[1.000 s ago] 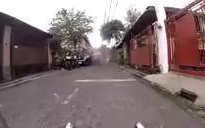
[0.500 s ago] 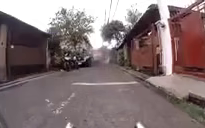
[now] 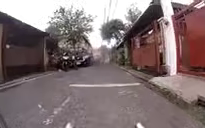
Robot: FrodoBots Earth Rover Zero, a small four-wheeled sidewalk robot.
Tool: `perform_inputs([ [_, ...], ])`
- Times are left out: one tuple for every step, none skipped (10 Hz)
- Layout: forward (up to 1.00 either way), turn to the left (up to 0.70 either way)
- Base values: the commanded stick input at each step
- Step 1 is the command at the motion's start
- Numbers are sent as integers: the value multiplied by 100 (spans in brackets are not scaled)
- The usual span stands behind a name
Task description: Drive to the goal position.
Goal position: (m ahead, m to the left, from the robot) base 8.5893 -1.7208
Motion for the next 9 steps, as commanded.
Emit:
perform_inputs([
  [44,0],
  [44,0],
  [44,0],
  [44,0],
  [44,0],
  [44,0],
  [44,0],
  [44,0],
  [43,0],
])
